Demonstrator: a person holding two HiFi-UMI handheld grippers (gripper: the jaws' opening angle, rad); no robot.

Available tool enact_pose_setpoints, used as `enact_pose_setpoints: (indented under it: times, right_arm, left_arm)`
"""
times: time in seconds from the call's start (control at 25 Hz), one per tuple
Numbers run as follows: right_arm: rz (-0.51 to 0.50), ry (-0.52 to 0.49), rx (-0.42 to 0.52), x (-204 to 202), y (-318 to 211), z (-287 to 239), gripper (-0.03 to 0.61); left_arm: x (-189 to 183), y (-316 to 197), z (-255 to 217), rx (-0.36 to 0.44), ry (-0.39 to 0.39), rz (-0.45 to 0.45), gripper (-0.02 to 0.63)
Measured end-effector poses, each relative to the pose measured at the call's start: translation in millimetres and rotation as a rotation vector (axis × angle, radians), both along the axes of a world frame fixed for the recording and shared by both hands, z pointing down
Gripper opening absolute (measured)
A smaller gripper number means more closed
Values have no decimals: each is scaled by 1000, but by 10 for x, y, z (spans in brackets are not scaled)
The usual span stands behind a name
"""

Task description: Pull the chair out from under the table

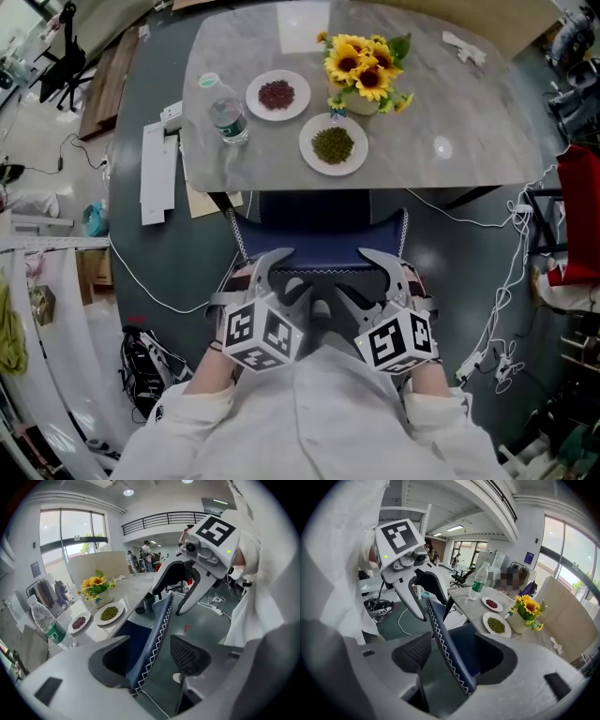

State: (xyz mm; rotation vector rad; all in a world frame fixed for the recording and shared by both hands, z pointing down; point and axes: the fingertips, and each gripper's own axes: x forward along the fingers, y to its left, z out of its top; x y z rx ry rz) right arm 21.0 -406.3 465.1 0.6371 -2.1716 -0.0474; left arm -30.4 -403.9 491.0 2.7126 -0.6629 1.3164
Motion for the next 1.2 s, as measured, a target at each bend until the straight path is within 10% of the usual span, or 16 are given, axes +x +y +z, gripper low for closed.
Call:
enact_pose_setpoints:
  times: [1.2]
  right_arm:
    - [-235, 345, -9, -23, -119, 733, 253]
  left_arm:
    - [-21, -109, 542, 1, -244, 174, 267]
